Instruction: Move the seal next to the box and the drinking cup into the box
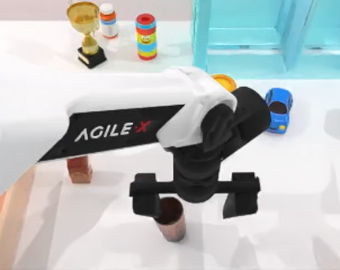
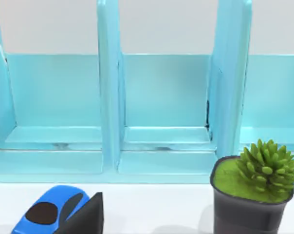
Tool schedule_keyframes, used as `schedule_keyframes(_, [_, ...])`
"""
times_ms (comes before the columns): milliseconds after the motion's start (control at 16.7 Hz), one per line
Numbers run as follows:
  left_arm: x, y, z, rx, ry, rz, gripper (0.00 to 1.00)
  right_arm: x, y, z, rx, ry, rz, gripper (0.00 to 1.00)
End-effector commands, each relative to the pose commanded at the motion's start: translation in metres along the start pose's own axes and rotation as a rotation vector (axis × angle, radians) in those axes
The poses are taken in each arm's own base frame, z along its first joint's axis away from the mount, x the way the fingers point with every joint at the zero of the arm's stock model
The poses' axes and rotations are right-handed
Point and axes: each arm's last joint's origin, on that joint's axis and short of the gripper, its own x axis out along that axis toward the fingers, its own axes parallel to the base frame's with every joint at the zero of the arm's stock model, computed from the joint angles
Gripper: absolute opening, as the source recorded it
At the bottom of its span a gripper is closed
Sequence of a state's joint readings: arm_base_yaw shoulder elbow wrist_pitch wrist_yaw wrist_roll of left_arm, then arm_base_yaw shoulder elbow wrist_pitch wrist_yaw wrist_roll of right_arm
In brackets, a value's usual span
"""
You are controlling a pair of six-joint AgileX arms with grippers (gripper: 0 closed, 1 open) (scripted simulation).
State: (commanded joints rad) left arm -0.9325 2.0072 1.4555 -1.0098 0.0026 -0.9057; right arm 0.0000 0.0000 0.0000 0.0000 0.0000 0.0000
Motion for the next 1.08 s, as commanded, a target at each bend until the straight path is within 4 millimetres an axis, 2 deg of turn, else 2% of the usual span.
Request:
schedule_keyframes(120, [0.0132, 0.0013, -0.0016, 0.0, 0.005, 0.007, 1.0, 0.0, 0.0, 0.0, 0.0, 0.0, 0.0, 1.0])
schedule_keyframes(360, [0.0147, 0.0014, -0.0018, 0.0, 0.006, 0.008, 1.0, 0.0, 0.0, 0.0, 0.0, 0.0, 0.0, 1.0])
schedule_keyframes(1080, [0.0147, 0.0014, -0.0018, 0.0, 0.006, 0.008, 0.1, 0.0, 0.0, 0.0, 0.0, 0.0, 0.0, 1.0])
